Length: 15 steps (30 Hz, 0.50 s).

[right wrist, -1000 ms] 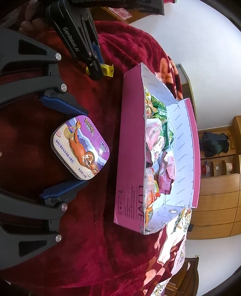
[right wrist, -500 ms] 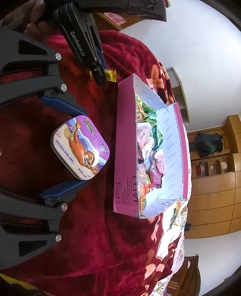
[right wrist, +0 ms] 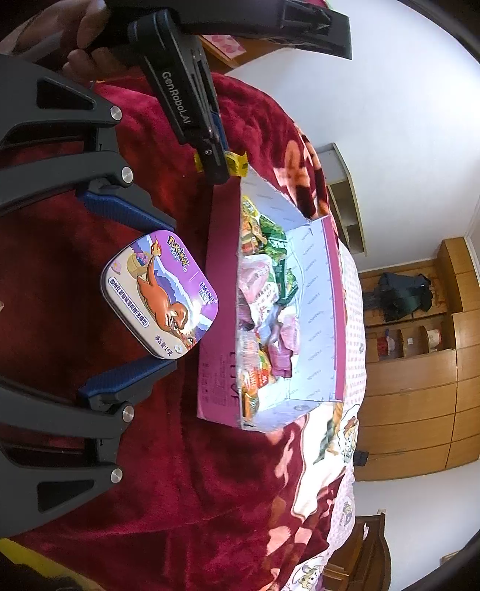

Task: Organize snacks
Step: 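Lift and carry the yellow candy and purple tin over the pink box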

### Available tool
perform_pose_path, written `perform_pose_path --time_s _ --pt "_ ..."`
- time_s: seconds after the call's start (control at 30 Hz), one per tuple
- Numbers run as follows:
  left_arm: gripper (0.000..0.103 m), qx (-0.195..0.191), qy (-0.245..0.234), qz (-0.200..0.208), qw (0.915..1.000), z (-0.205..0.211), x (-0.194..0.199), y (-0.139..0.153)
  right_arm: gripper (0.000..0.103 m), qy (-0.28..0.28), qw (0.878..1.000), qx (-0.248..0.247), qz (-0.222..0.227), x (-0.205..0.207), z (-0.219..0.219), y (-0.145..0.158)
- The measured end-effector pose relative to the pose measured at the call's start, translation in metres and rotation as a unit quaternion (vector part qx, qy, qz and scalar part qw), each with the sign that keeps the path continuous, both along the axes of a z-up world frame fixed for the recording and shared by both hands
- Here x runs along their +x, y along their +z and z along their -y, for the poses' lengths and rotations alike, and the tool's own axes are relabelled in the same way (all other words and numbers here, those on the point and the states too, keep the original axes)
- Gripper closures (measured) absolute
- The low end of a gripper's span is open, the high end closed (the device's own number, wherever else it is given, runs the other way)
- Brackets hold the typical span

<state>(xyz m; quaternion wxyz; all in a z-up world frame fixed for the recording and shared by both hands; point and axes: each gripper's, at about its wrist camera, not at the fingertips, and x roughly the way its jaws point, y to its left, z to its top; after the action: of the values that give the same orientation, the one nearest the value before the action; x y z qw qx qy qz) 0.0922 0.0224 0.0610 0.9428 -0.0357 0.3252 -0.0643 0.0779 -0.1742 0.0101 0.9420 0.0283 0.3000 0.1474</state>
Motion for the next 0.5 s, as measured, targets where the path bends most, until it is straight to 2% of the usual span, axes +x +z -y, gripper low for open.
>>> perform_pose_path --time_s 0.5 --pt "0.079 0.026 -0.009 0.027 0.9992 0.008 0.045 0.03 0.035 0.001 1.0 -0.01 0.018 0.03 0.006 0.026"
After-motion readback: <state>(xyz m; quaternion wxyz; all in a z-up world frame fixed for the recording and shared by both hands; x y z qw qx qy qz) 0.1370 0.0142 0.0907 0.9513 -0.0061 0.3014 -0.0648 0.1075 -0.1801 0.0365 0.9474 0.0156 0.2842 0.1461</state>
